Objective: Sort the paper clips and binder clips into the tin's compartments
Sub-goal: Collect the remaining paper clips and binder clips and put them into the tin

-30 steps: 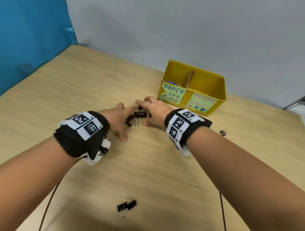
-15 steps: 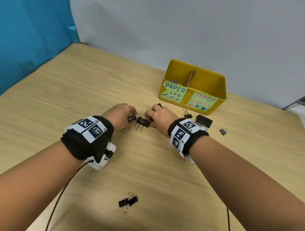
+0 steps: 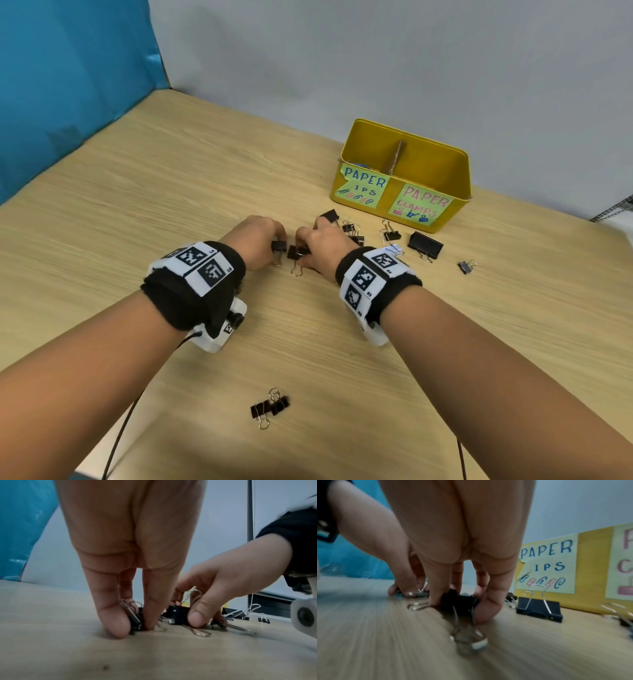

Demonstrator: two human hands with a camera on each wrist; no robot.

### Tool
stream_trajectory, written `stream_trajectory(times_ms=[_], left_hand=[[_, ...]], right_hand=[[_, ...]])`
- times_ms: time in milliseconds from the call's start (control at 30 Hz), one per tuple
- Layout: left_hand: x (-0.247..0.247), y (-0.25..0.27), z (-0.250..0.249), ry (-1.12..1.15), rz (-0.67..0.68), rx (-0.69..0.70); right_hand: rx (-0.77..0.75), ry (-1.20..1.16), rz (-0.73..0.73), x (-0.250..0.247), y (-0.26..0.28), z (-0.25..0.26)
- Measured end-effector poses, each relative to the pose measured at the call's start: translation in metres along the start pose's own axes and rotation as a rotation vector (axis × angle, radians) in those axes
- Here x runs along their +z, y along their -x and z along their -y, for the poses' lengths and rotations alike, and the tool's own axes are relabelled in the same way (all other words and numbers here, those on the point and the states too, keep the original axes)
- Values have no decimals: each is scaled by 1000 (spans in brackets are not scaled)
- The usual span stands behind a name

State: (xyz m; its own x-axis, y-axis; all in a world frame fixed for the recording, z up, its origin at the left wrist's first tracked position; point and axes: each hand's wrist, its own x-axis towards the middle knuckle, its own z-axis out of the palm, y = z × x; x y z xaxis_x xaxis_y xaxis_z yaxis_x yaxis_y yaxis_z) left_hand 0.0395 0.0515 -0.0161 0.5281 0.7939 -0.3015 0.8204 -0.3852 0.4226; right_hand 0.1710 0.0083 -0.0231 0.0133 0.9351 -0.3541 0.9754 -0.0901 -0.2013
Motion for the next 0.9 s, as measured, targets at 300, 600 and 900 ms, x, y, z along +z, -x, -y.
stream_trajectory(times_ms=[300, 600, 900], left_hand=[[-2, -3, 1, 148, -29, -9], [-49, -40, -80, 349, -128, 221], [-67, -97, -180, 168, -121, 428]], right_hand=[[65, -338, 19, -10, 35, -44], [210, -978, -644, -106, 45, -109], [443, -856, -711, -113, 8, -159]])
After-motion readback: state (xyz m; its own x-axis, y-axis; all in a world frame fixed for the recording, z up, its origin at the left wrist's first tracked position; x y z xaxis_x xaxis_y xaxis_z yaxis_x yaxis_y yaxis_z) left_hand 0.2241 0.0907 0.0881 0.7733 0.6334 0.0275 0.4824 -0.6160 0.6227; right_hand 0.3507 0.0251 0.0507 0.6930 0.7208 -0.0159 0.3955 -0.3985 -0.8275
